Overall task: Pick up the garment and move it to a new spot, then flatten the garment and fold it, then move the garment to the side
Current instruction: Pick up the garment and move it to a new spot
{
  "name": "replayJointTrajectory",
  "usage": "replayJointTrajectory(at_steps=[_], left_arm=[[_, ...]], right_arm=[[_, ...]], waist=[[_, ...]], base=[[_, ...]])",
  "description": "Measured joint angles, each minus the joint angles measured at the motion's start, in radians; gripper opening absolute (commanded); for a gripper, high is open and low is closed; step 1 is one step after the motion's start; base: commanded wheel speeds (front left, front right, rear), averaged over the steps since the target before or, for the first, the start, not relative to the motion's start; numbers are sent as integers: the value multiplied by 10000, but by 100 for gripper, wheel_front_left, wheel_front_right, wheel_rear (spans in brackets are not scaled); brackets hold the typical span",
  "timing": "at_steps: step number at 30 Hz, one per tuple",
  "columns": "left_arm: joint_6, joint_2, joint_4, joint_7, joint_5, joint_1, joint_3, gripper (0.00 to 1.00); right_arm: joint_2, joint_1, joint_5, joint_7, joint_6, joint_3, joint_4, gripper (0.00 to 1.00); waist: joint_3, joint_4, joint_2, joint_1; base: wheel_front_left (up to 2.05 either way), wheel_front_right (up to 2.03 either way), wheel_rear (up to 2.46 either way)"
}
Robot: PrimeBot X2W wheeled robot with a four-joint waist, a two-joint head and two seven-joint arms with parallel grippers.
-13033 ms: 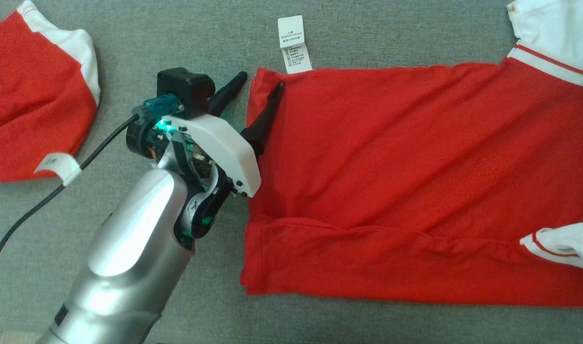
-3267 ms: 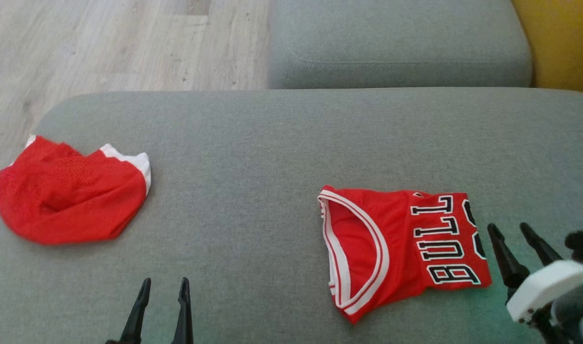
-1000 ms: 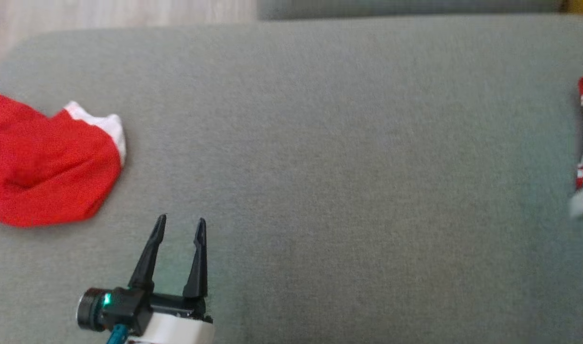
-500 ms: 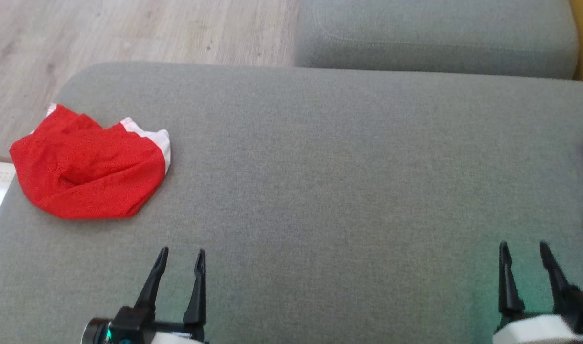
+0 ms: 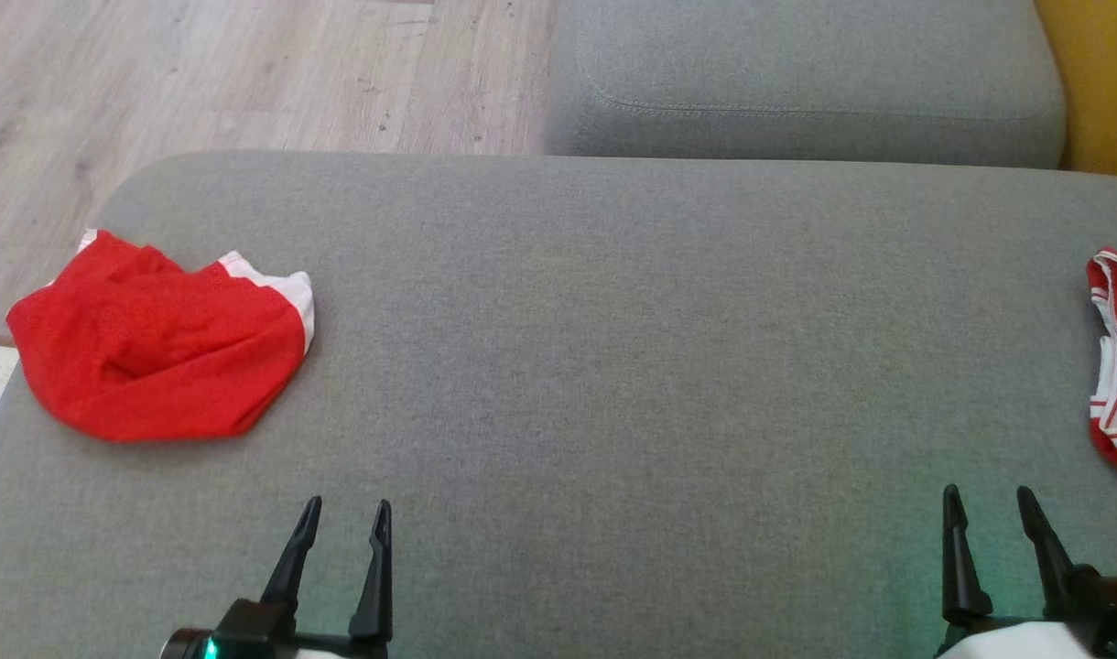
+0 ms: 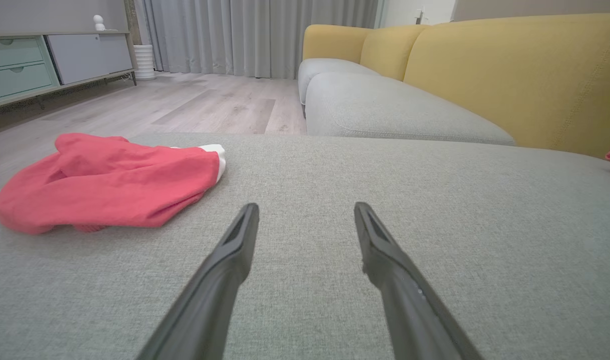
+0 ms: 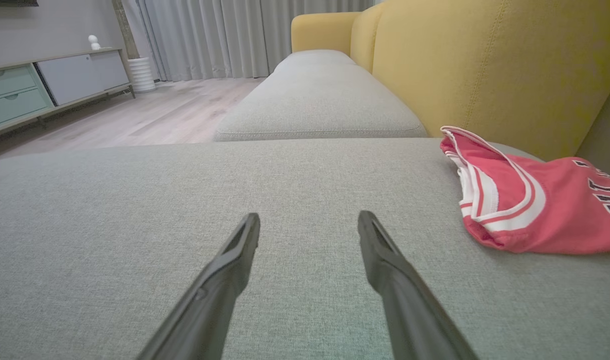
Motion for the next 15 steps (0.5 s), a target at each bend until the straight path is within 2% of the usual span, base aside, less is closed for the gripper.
replayJointTrajectory(at_steps=[7,15], left_arm=[[-56,-6,-8,0,0,-32,-13,100],[21,-13,-61,2,-6,-19,-25,100]], right_arm=[[2,233,71,-2,0,36,-75,100],[6,389,226,-2,0,522,-180,100]], waist=[[22,363,0,1],[-113,1880,0,1]], base=[[0,0,0],[0,0,0]])
